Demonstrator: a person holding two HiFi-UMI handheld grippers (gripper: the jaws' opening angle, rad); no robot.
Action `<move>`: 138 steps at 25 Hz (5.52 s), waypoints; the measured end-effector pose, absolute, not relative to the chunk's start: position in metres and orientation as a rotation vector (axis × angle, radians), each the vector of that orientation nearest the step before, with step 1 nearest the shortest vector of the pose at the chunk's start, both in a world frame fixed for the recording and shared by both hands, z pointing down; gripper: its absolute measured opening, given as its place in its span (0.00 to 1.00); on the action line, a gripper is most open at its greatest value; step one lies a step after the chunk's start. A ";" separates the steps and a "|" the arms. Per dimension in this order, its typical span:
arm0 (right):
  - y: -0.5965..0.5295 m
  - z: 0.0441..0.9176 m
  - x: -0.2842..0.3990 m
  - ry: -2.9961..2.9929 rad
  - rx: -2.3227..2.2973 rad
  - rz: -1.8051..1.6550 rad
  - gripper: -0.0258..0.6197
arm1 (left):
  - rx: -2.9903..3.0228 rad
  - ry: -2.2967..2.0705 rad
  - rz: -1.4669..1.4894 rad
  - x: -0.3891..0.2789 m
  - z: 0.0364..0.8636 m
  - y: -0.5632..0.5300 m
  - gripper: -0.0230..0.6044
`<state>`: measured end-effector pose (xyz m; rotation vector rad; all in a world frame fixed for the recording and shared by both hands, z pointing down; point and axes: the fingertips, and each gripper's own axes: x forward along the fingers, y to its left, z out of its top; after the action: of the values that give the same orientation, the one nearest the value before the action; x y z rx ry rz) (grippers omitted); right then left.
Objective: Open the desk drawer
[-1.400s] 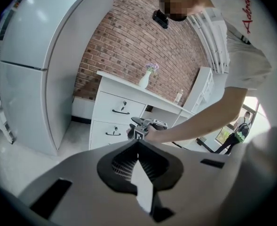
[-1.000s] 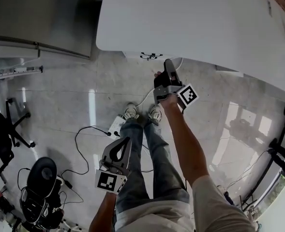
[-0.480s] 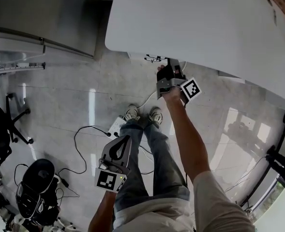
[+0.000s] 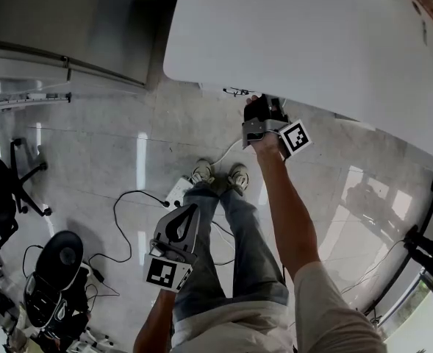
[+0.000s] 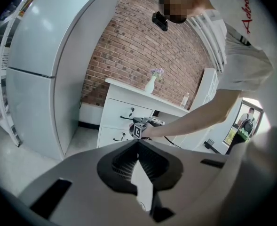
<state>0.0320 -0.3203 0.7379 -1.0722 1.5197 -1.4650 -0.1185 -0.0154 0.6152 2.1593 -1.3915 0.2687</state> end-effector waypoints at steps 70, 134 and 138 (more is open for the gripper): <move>-0.072 0.772 0.029 1.325 -1.217 -1.783 0.10 | 2.265 -1.216 0.273 -0.085 0.573 -0.018 0.06; -0.084 0.548 0.076 2.697 -1.415 -0.941 0.07 | 2.427 -1.206 0.218 -0.005 0.497 -0.063 0.06; -0.086 0.479 0.078 2.865 -1.405 -0.611 0.07 | 2.481 -1.204 0.209 0.007 0.463 -0.064 0.06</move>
<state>0.0777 -0.0857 0.4791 -1.4046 2.8652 -0.6113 0.0074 -0.0641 0.4632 2.4809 -1.2045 0.2091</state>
